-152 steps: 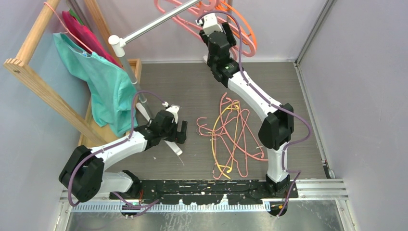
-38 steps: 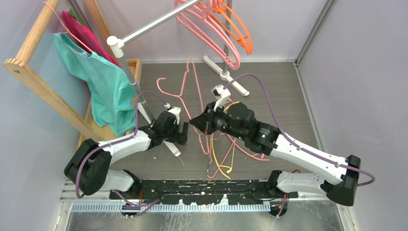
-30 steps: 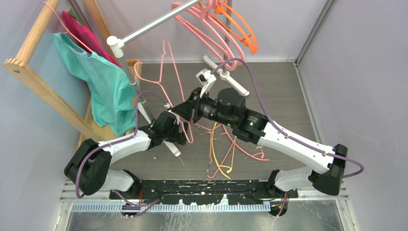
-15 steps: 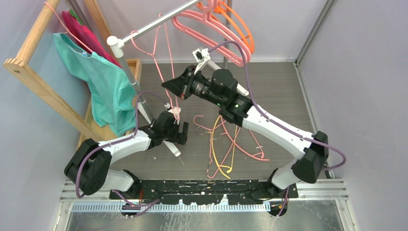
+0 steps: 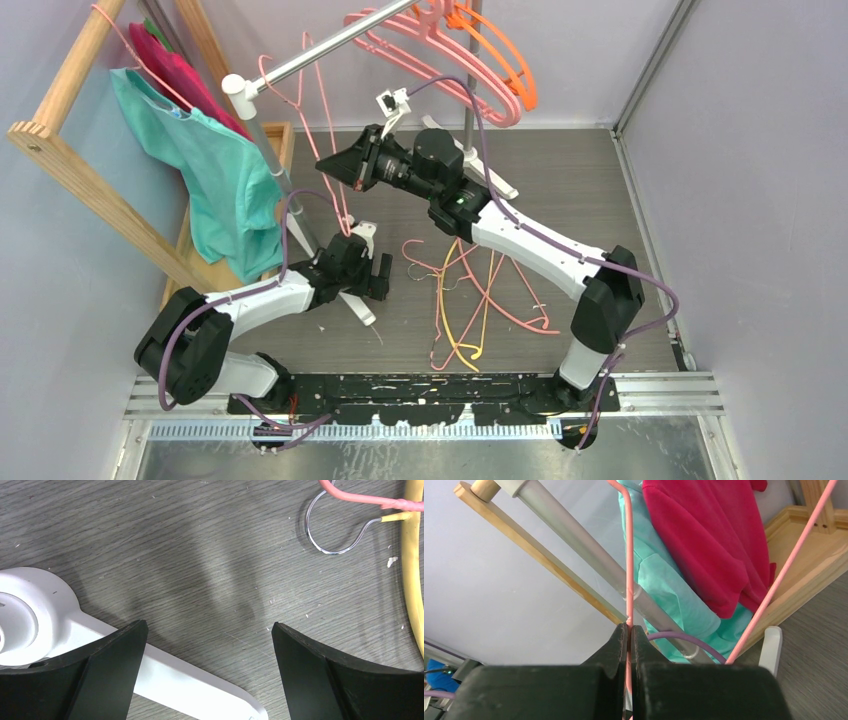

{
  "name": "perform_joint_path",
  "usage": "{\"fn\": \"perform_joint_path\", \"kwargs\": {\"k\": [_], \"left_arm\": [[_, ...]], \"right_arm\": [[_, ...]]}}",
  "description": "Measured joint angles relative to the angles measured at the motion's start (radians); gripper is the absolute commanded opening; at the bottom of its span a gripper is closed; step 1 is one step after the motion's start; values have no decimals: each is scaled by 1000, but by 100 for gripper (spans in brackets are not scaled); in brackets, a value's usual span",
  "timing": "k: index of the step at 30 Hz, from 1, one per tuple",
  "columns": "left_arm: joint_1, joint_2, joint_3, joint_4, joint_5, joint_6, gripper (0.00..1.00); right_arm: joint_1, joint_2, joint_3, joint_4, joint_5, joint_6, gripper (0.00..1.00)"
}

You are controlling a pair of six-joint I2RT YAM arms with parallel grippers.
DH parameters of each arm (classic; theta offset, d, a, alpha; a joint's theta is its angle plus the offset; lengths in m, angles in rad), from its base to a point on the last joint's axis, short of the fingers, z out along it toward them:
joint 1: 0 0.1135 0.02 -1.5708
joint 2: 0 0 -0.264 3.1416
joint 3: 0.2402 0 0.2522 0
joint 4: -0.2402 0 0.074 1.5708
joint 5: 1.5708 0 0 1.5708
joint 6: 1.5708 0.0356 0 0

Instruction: Organize the hangers

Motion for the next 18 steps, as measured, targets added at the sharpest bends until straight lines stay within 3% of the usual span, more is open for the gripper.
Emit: {"fn": "perform_joint_path", "kwargs": {"k": [9, 12, 13, 18], "left_arm": [[0, 6, 0, 4, 0, 0, 98], [0, 12, 3, 5, 0, 0, 98], [0, 14, 4, 6, 0, 0, 98], [0, 17, 6, 5, 0, -1, 98]], "right_arm": [[-4, 23, -19, 24, -39, 18, 3], [-6, -1, -71, 57, -35, 20, 16], [-8, -16, -85, 61, -32, 20, 28], [-10, -105, -175, 45, 1, 6, 57]]}}
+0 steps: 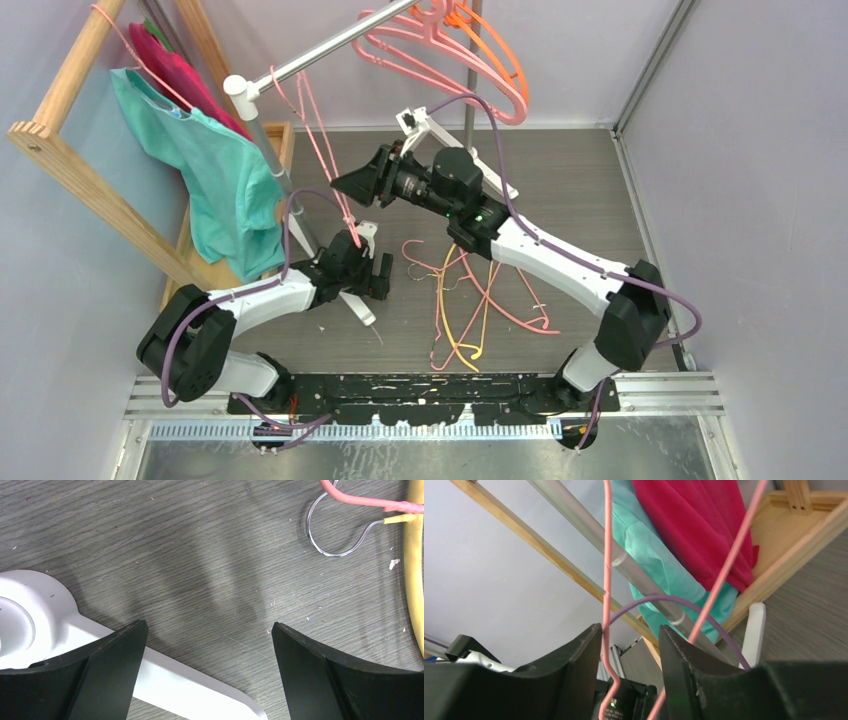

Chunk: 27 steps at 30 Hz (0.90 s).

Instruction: Organize the hangers

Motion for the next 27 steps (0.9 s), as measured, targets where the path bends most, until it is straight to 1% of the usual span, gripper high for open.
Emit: {"fn": "perform_joint_path", "kwargs": {"k": [3, 6, 11, 17, 21, 25, 27], "left_arm": [[0, 0, 1, -2, -1, 0, 98], [0, 2, 2, -1, -3, 0, 98], [0, 6, 5, -2, -6, 0, 98], [0, 6, 5, -5, -7, 0, 98], [0, 6, 5, -5, -7, 0, 98], [0, 6, 5, -6, -7, 0, 98], [0, 5, 5, -6, -6, -1, 98]], "right_arm": [[0, -59, -58, -24, 40, -24, 67], [0, -109, -101, -50, 82, -51, 70], [0, -205, -165, -123, 169, -107, 71], [32, -343, -306, -264, 370, -169, 66], [67, -432, -511, -355, 502, -154, 64], [73, -499, -726, -454, 578, -93, 63], [72, -528, -803, -497, 604, -63, 62]]}}
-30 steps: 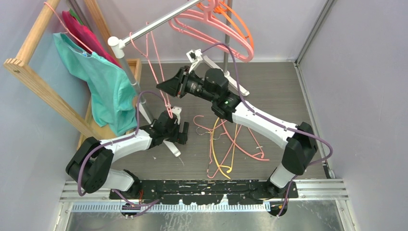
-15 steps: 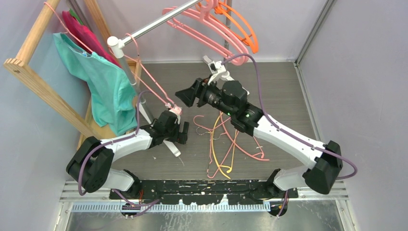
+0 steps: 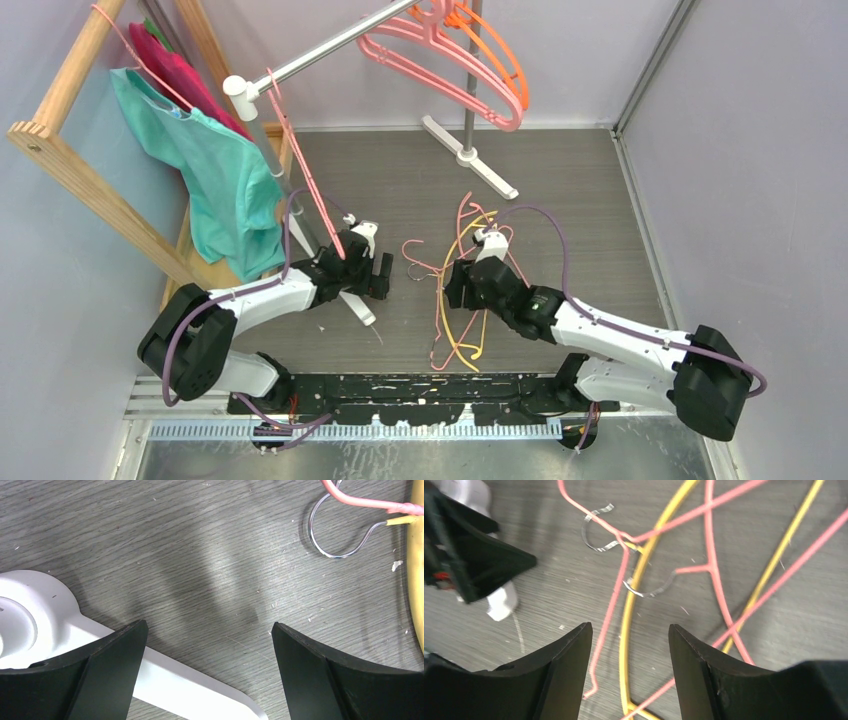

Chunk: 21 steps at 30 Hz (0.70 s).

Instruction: Organize the hangers

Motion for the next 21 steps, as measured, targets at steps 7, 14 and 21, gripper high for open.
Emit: {"fn": "perform_joint_path", "kwargs": {"k": [7, 14, 21], "left_arm": [[0, -4, 0, -2, 0, -2, 98], [0, -9, -1, -6, -1, -5, 98], [0, -10, -1, -9, -1, -6, 98]], "right_arm": [[1, 10, -58, -1, 3, 43, 55], [29, 129, -58, 77, -47, 58, 50], [57, 246, -57, 159, -116, 74, 46]]}}
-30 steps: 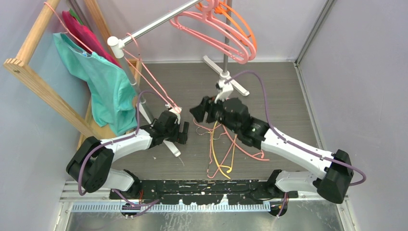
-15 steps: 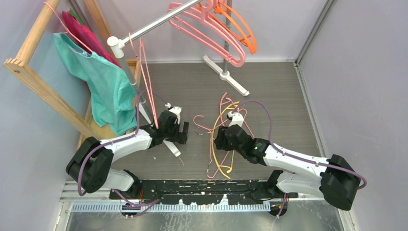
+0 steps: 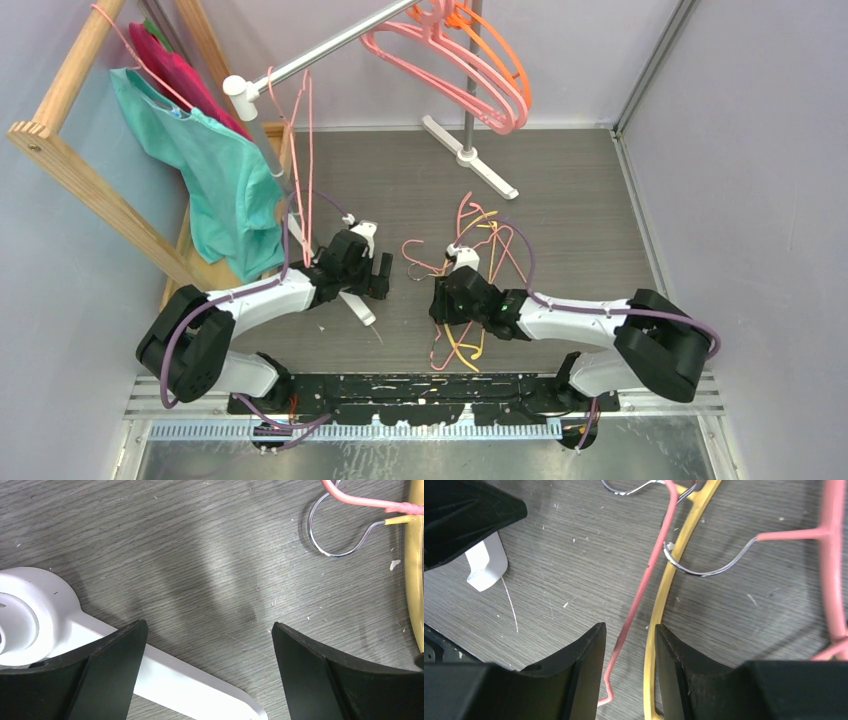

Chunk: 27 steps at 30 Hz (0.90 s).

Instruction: Organize the hangers

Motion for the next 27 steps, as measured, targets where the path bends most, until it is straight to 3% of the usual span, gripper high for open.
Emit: {"fn": "perform_joint_path", "kwargs": {"k": [3, 7, 10, 19, 27], "left_arm": [[0, 0, 0, 0, 0, 0, 98], [0, -5, -2, -1, 0, -3, 98], [0, -17, -2, -14, 1, -10, 98], [-23, -156, -1, -121, 3, -39, 98], [-36, -238, -64, -180, -1, -106, 98]], "right_arm": [[10, 35, 0, 25, -9, 4, 40], [10, 51, 2, 40, -6, 3, 14], [14, 57, 2, 51, -13, 18, 2], [19, -103, 12, -17, 42, -13, 1], [19, -187, 127, -99, 103, -88, 1]]}}
